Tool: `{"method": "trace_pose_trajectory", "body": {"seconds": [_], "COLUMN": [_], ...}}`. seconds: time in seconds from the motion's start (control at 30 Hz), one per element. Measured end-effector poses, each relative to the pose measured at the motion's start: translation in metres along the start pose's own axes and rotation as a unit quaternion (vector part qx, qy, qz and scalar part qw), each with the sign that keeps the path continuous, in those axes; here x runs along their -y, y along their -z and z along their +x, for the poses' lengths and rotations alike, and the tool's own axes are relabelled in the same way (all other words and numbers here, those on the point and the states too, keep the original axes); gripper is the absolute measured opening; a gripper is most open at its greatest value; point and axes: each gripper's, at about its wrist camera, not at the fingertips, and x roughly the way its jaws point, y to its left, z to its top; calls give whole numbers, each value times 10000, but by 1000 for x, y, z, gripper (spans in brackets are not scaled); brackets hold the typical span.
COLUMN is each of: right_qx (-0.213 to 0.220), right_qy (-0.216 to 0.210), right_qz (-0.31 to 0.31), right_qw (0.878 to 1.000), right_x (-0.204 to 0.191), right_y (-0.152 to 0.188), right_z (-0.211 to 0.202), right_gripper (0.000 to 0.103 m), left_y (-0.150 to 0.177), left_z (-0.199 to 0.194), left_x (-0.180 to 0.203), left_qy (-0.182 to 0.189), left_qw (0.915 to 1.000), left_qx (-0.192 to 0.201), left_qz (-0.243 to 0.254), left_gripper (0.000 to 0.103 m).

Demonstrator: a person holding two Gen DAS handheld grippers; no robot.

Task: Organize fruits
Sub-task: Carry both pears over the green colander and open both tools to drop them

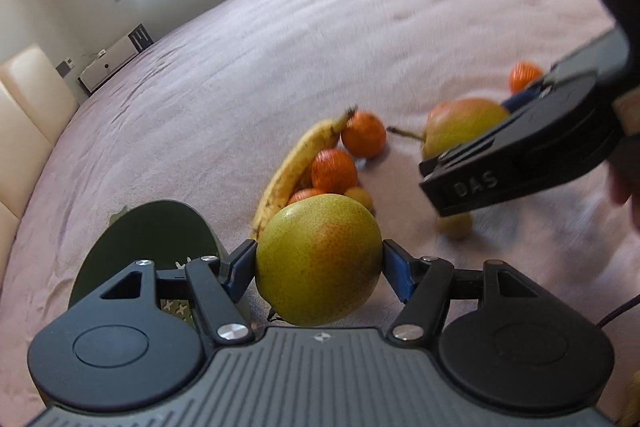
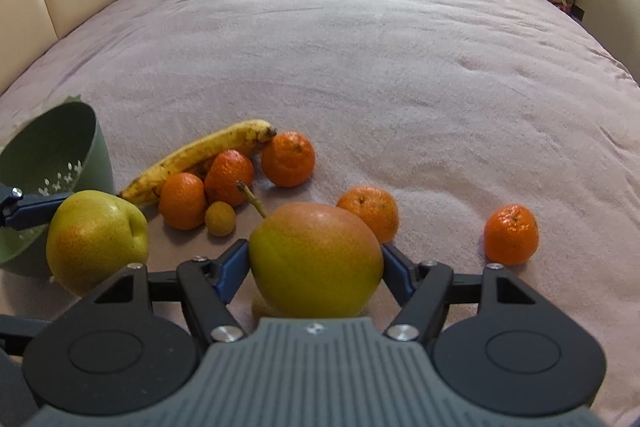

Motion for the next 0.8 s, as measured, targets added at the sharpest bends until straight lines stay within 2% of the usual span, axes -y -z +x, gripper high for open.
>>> {"method": "trace_pose_trajectory", "body": {"seconds": [0.27, 0.63, 0.8], "right_qx": [424, 650, 718], "right_qy": [-191, -815, -1096], "right_qz": [117, 318, -127], "right_qw": [9988, 9940, 9913], "right_x": [-12, -41, -75], "right_y": [-12, -21, -30], "right_z": [-29, -56, -65], "right_gripper": [68, 68, 68], "left_y": [-9, -2, 6], "left_z": [-33, -64, -63], "left_x": [-29, -91, -128], "left_qy": [239, -174, -390], "left_qw": [9973, 9891, 9798], "left_qx": [291, 515, 339], "left_qz": [-625, -1367, -1930], "left_gripper": [77, 77, 77]}}
